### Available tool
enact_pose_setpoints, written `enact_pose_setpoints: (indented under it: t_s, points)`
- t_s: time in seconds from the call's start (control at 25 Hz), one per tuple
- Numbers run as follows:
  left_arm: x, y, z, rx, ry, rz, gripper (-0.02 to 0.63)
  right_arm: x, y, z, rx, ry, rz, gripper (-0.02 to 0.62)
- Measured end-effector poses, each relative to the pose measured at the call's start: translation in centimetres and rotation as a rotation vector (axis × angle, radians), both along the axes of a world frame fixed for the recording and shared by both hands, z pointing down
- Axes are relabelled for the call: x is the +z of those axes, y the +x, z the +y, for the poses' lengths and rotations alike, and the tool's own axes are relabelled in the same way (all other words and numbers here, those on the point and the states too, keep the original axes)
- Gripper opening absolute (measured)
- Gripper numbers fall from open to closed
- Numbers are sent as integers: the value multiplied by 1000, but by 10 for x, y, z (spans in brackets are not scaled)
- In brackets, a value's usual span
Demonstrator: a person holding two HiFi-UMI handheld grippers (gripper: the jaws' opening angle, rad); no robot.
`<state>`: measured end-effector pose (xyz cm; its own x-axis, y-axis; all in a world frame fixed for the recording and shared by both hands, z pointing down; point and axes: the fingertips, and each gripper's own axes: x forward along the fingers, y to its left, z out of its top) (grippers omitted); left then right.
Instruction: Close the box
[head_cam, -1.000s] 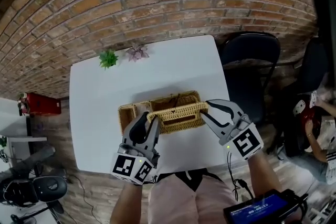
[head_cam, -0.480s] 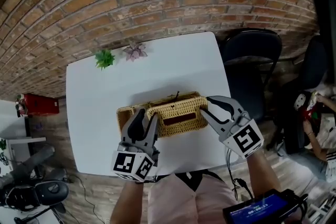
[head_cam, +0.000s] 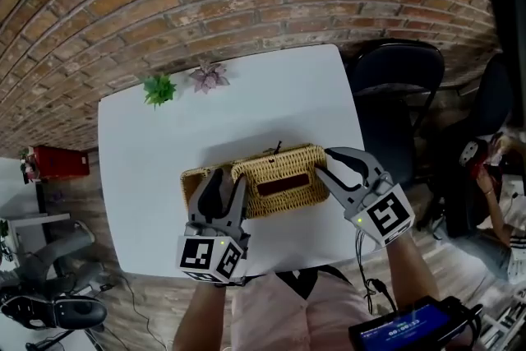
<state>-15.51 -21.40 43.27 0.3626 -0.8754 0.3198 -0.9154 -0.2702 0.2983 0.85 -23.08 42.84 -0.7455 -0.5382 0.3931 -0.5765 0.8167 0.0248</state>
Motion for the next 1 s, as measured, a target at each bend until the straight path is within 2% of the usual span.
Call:
enact_pose_setpoints:
  t_s: [0.52, 0.8, 1.0]
  points:
    - [1, 1, -5, 14, 1, -34, 199, 30, -1, 1, -12, -60, 57, 120]
    - [-4, -1, 0, -3, 6, -21, 199, 23, -6, 2, -2, -48, 28, 120]
    - [-40, 1, 7, -28, 72, -16, 199, -14, -12, 4, 41, -17, -47, 126]
